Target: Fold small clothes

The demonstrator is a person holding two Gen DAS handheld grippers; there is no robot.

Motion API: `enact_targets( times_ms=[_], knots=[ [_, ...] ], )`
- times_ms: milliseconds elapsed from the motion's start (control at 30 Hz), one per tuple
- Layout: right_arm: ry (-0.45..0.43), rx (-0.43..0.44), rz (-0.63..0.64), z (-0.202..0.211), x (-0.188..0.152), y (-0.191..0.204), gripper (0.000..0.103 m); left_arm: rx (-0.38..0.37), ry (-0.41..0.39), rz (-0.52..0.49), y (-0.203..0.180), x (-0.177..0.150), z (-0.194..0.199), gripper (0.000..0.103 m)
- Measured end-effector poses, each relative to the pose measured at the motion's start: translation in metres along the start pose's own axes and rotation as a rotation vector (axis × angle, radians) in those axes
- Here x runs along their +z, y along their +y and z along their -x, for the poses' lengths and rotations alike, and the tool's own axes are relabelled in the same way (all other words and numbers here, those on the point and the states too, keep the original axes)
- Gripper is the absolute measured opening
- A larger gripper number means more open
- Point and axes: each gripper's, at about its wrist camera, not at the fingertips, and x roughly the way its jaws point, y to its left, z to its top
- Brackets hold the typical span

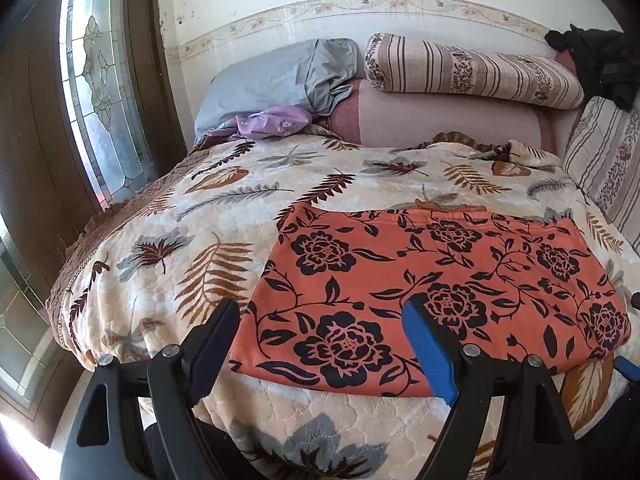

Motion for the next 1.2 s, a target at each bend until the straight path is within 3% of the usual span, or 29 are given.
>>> enact_targets(
  times_ms=[200,367,500,700,833,933,1067,1200],
  knots=[
    [0.023,0.028,-0.073,-0.018,0.026,-0.003,0.093,0.002,-0.003,-0.008,0.0,0.01,-0.009,0.084],
    [-0.02,0.052,-0.03,-0.013,0.03,0.011,0.093,-0.008,-0.025,0.0,-0.003,0.024,-0.017,0.084],
    [0.022,-0.041,-0.026,-0.027,0.024,0.005,0.093,-0.02,0.012,-0.008,-0.009,0.027,-0.034,0.084],
    [0.008,-0.045,-0.038,-0.02,0.021,0.002,0.092,-0.035,0.038,-0.02,-0.012,0.023,-0.051,0.084],
    [-0.029,-0.012,0.024,-0.021,0.031,0.021,0.092,-0.014,0.094,-0.068,-0.02,0.021,-0.069,0.084],
    [0.006,-0.089,0.058,-0.038,0.031,0.017,0.093,-0.015,0.128,-0.086,-0.024,0.021,-0.079,0.084],
    [0.044,-0.113,0.195,-0.043,0.025,0.025,0.094,-0.026,0.131,-0.1,-0.027,0.019,-0.083,0.084],
    [0.058,-0.055,0.226,-0.042,0.023,0.019,0.101,-0.035,0.16,-0.103,-0.029,0.016,-0.093,0.084]
  ],
)
